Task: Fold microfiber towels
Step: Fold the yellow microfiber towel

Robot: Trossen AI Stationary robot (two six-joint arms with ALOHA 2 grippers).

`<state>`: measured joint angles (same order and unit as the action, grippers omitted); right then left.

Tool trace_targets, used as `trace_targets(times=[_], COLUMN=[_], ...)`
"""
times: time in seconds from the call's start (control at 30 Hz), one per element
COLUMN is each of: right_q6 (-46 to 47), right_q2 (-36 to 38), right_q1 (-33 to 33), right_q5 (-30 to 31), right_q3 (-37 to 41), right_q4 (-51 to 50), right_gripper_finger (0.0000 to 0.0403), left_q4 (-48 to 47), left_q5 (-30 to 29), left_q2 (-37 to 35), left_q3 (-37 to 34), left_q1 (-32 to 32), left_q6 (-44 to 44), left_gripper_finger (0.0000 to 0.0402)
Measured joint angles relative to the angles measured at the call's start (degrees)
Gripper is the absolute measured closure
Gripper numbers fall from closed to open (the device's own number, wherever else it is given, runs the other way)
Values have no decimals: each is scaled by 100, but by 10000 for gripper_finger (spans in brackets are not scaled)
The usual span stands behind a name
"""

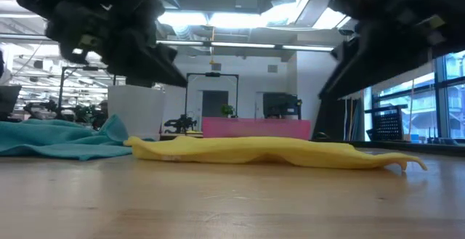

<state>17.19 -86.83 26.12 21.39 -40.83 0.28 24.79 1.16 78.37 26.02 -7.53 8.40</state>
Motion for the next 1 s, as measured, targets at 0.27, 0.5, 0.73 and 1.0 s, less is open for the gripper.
trace_targets(times=[0.27, 0.5, 0.73, 1.0], right_q6=[-266, 66, 410, 523], right_q2=[142, 157, 155, 155], right_q1=[-1059, -1956, -2200, -2412], right_q5=[-453, -306, -306, -306], right_q3=[1625, 2560, 2793, 2799], right_q4=[2175, 3440, 3400, 3402], right_gripper_finger=[314, 340, 342, 344], left_q4=[530, 832, 1200, 1636], left_q5=[391, 438, 467, 390], left_q2=[548, 1463, 2224, 1822], left_q3=[4, 2, 8, 5], left_q1=[951, 2028, 2356, 2326], left_q6=[63, -543, -845, -959], left_gripper_finger=[287, 287, 287, 287])
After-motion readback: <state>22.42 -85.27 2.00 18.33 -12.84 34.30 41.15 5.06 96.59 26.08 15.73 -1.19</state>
